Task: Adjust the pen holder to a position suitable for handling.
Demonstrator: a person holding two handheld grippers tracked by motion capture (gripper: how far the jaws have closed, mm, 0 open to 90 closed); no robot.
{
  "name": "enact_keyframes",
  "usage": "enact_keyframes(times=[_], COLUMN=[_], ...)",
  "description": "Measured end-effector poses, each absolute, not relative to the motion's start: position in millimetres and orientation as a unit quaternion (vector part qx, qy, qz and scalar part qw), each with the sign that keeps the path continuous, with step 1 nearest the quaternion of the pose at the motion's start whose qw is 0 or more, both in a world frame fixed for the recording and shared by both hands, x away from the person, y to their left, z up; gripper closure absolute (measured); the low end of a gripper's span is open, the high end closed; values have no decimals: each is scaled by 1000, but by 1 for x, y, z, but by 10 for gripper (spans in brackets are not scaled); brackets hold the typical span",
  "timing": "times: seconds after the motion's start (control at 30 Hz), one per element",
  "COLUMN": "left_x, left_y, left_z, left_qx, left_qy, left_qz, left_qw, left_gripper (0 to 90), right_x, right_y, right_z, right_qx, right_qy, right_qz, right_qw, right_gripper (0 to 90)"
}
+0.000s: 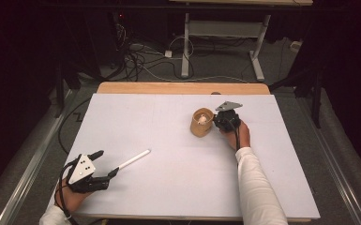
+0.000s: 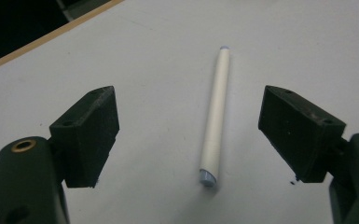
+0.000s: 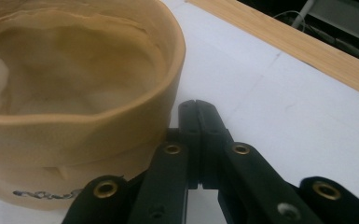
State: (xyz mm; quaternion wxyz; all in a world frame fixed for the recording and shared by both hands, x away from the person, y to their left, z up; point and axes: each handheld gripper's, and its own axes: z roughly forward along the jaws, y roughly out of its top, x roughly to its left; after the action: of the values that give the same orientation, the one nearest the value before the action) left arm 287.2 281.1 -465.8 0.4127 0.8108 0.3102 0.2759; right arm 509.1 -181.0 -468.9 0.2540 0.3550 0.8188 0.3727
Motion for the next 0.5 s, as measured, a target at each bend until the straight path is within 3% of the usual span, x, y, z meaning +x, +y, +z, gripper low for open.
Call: enact_keyframes(times=[0.5], left_x=[286], left_y=[281], left_z=[-464], left_qx=[808], left_qy=[311], left_qz=[282], left_qw=[413], left_gripper=[192], right_x=[480], right_y=[-162], right_z=[-470], right_qx=[358], right_qy=[822], right_qz=[353], right_qw=[267], right_gripper=[900])
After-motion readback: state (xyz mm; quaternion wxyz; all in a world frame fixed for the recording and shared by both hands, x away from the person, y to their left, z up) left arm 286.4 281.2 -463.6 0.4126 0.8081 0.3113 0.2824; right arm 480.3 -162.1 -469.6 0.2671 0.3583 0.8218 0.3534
